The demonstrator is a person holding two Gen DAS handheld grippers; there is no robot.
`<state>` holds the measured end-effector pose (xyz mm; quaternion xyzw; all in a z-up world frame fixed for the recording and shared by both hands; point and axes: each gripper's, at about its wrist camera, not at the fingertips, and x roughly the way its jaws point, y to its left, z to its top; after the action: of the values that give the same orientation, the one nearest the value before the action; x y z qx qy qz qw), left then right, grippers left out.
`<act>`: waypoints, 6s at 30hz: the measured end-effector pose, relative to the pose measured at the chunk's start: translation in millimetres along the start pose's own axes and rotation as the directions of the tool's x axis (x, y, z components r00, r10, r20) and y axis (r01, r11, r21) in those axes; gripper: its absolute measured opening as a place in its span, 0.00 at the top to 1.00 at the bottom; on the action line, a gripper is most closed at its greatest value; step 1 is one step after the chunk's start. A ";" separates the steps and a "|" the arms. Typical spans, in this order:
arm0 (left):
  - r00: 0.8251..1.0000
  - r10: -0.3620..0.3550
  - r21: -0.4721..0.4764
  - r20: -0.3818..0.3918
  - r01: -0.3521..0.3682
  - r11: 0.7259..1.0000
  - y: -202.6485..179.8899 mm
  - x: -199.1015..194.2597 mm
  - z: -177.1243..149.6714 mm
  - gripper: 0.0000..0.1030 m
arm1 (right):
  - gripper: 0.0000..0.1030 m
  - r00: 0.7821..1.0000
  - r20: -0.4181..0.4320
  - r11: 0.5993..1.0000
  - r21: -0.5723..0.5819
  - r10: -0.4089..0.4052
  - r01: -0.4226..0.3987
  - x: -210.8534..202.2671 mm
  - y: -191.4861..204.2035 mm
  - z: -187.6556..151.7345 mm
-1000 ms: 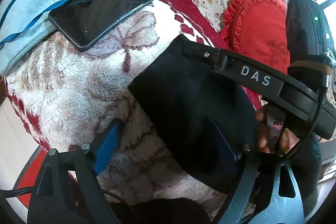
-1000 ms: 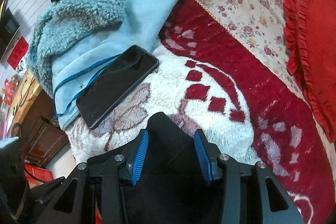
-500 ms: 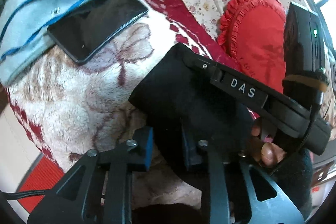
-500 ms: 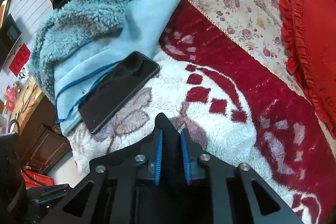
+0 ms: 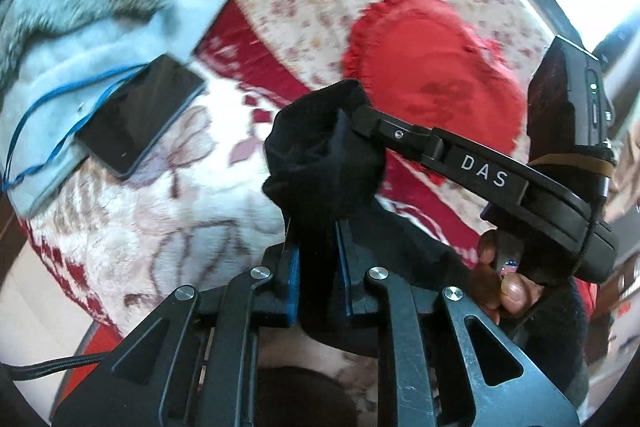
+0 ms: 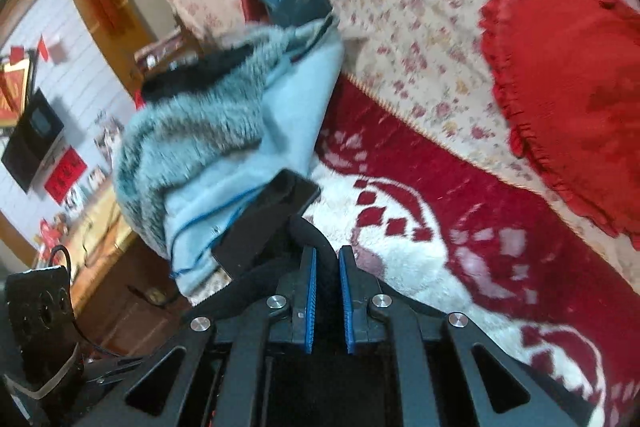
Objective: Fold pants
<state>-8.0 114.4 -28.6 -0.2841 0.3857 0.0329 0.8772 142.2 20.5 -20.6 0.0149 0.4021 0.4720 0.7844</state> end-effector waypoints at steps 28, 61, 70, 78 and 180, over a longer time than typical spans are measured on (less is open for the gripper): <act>0.977 0.029 0.361 -0.213 0.051 0.931 -121.2 59.5 -94.2 0.86 | 0.61 0.960 0.277 0.789 0.598 -0.039 -0.140 -160.2 -150.6 -140.1; 0.914 -0.119 0.472 -0.389 0.309 0.826 -216.6 49.3 -142.7 0.86 | 0.91 0.963 0.109 0.868 0.466 -0.248 0.171 -216.7 -140.8 -170.9; 0.946 -0.096 0.505 -0.309 0.249 0.827 -194.1 20.9 -112.6 0.82 | 0.80 0.943 0.020 0.824 0.492 -0.333 0.281 -217.9 -166.3 -183.2; 0.984 0.014 0.481 -0.175 0.073 0.873 -172.0 47.4 -68.3 0.67 | 0.76 0.930 0.096 0.836 0.478 -0.355 0.270 -255.2 -143.2 -174.9; 0.984 0.120 0.399 -0.128 -0.060 0.915 -130.0 121.2 -30.3 0.35 | 0.58 0.907 0.012 0.854 0.341 -0.421 0.392 -181.2 -125.4 -122.8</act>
<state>92.9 -29.8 -67.7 -0.0858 0.4621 -0.0263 0.8823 112.5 -229.1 -42.4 0.0812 0.4351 0.2200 0.8693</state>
